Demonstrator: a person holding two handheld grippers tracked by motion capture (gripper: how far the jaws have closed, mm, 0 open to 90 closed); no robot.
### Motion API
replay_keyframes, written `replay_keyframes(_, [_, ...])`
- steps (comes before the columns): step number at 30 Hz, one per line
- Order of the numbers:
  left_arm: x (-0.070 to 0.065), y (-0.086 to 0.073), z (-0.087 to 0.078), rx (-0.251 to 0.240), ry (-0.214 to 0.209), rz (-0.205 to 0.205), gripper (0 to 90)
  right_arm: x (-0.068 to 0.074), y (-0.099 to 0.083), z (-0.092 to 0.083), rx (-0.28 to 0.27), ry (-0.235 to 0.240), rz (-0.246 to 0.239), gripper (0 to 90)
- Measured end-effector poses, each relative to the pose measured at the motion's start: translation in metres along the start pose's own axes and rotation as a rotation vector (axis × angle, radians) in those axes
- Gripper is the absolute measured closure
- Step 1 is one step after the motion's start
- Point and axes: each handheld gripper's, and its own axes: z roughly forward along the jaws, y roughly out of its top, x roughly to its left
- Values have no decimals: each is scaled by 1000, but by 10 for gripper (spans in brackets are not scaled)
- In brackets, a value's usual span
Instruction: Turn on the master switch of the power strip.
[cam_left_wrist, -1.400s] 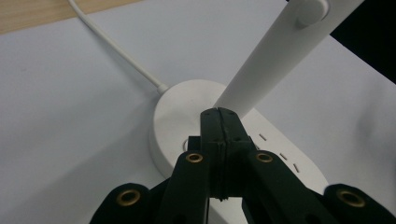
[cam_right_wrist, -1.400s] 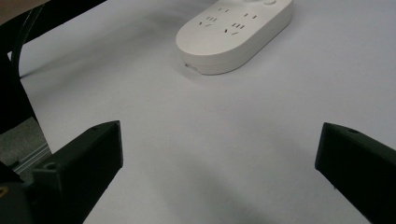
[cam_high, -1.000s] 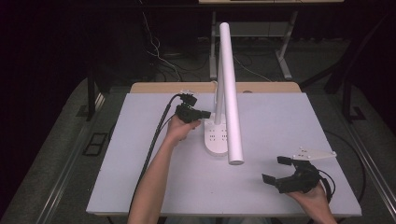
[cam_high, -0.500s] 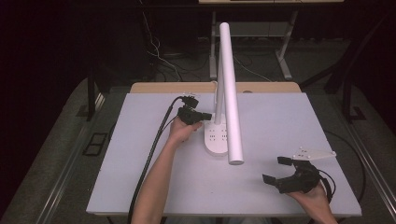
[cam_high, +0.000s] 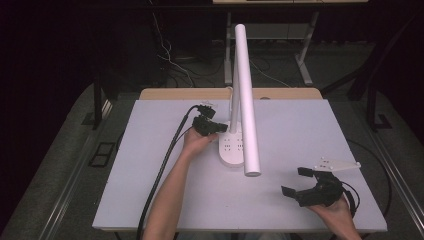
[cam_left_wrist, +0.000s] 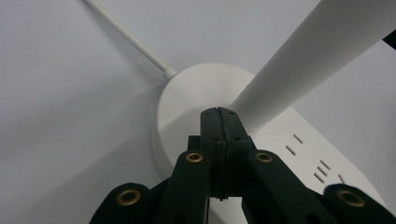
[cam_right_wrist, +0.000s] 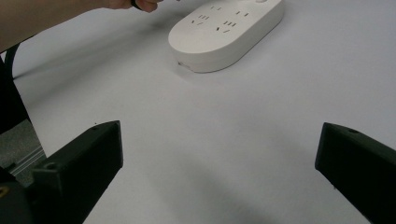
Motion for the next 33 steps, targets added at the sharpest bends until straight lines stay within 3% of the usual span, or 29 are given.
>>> replay_keyframes(4, [-2, 0, 1, -7, 6, 0, 900, 0, 0, 0, -4, 7, -1, 4])
replay_keyframes(6, [-2, 1, 0, 6, 13, 13, 900, 1, 0, 0, -5, 6, -2, 4])
replay_keyframes(7, [-1, 1, -2, 44, 17, 41, 900, 1, 0, 0, -5, 7, -1, 4])
replay_keyframes(8, [-3, 1, -1, 33, 24, 33, 900, 1, 0, 0, -6, 7, -2, 4])
replay_keyframes(10, [0, 2, -6, 104, 35, 118, 900, 1, 0, 0, -6, 8, -2, 4])
replay_keyframes(15, [-3, 2, -4, 94, 49, 106, 900, 2, 0, 0, -3, 8, -7, 4])
replay_keyframes(16, [-4, 1, -2, 77, 48, 86, 900, 2, 0, 0, -4, 7, -8, 4])
replay_keyframes(17, [-2, 2, -4, 101, 47, 110, 900, 2, 0, 0, -6, 8, -10, 4])
replay_keyframes(21, [-1, 3, -4, 123, 57, 123, 900, 3, 0, 0, -4, 9, -9, 4])
replay_keyframes(22, [-4, 2, 0, 76, 58, 70, 900, 3, 0, 0, -5, 9, -10, 4])
replay_keyframes(29, [-5, 2, 0, 81, 67, 57, 900, 3, 0, 0, -6, 8, -11, 4])
replay_keyframes(30, [-5, 1, 0, 75, 63, 52, 900, 3, 0, -1, -7, 7, -11, 4])
replay_keyframes(31, [-6, 1, 2, 49, 59, 14, 900, 3, 0, -1, -8, 7, -11, 4])
replay_keyframes(32, [-4, 0, 1, 58, 57, 28, 900, 3, 0, -1, -8, 7, -11, 4])
replay_keyframes(33, [-5, 0, 2, 44, 58, 17, 900, 3, 0, -1, -6, 6, -9, 4])
